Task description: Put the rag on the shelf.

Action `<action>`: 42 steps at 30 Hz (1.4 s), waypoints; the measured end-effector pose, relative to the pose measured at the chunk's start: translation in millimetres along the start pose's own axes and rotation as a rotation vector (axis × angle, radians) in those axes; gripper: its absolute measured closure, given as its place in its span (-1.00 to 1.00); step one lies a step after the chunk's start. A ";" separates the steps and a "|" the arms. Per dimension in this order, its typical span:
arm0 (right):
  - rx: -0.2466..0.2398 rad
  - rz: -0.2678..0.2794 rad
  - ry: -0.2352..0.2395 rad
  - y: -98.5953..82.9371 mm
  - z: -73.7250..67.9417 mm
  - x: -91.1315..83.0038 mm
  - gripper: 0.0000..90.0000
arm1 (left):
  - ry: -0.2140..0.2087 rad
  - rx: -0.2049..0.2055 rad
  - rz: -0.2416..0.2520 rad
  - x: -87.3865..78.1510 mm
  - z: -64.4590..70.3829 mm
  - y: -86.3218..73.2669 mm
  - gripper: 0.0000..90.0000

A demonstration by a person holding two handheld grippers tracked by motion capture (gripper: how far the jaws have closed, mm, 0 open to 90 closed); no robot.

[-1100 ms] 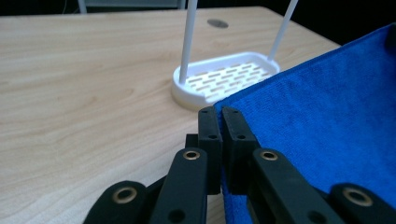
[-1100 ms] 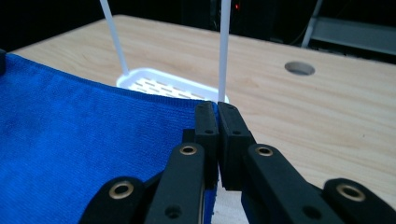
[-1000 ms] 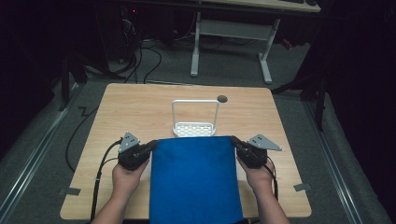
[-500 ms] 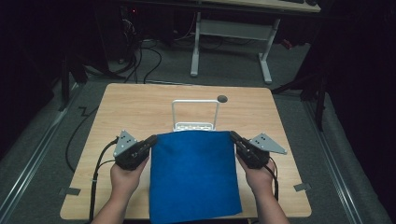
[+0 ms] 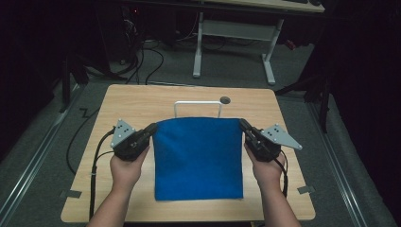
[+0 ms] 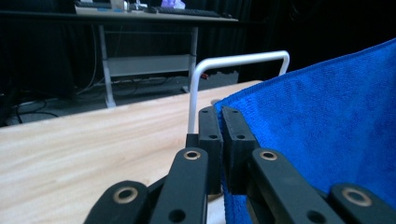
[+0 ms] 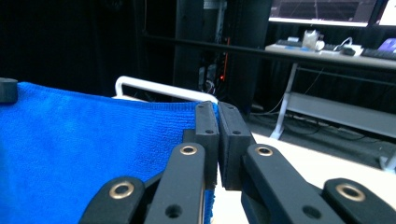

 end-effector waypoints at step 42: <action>-0.013 0.089 -0.051 95.4 38.2 65.5 0.97 | 0.097 0.106 0.039 48.9 -56.8 116.6 0.96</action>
Point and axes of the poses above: each handheld gripper's, and its own axes: x roughly forward along the jaws, y roughly out of its top, z roughly to its right, the point moved 4 cm from there along x, roughly forward along the jaws
